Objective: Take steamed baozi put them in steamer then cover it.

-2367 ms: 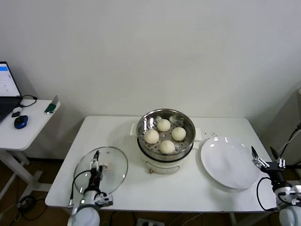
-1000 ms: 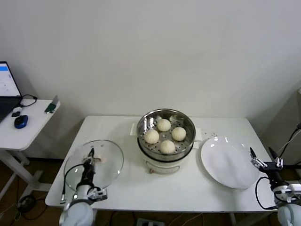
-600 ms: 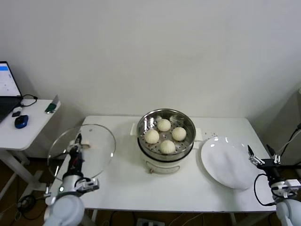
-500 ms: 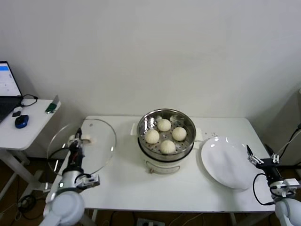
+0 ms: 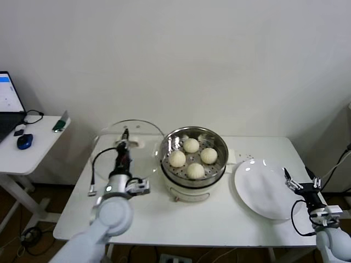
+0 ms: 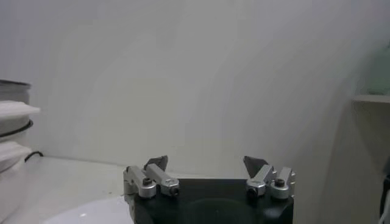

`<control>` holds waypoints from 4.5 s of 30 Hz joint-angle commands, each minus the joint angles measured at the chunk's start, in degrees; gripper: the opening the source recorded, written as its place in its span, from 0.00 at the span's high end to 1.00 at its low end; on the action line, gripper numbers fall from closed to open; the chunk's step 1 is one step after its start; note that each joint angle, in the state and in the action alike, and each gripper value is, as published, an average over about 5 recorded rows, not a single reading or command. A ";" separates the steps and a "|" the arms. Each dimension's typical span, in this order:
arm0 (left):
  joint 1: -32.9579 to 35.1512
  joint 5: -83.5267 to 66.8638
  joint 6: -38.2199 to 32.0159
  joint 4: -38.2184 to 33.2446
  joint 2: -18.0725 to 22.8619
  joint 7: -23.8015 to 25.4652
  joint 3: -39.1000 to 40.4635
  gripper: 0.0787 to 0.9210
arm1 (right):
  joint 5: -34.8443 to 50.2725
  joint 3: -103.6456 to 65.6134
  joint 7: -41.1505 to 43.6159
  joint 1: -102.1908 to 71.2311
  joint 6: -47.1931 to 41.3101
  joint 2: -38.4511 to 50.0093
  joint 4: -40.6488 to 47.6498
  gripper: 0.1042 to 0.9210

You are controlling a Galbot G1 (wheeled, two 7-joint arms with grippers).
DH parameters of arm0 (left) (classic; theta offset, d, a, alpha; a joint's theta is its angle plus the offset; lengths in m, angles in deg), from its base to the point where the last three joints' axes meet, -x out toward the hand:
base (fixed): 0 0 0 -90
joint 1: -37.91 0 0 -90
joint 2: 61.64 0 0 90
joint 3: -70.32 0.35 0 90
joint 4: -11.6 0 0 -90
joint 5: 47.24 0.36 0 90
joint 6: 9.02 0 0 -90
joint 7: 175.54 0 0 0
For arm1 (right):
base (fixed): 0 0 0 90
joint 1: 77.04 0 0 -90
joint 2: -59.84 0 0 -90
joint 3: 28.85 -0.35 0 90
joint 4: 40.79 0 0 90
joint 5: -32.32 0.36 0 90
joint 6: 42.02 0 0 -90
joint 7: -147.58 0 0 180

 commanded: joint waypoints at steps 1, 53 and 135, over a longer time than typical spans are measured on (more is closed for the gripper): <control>-12.58 9.67 2.78 12.41 19.63 5.51 10.73 0.91 | -0.71 0.31 0.23 0.99 0.30 0.34 2.22 0.12; -13.99 9.69 2.78 27.62 30.13 4.02 13.38 0.91 | -4.09 -1.03 2.40 0.33 1.69 0.46 4.15 0.12; 32.26 -78.96 -54.15 3.84 16.81 -17.77 -36.28 0.12 | -3.66 -0.48 3.12 -4.94 -5.64 -2.71 -7.59 0.12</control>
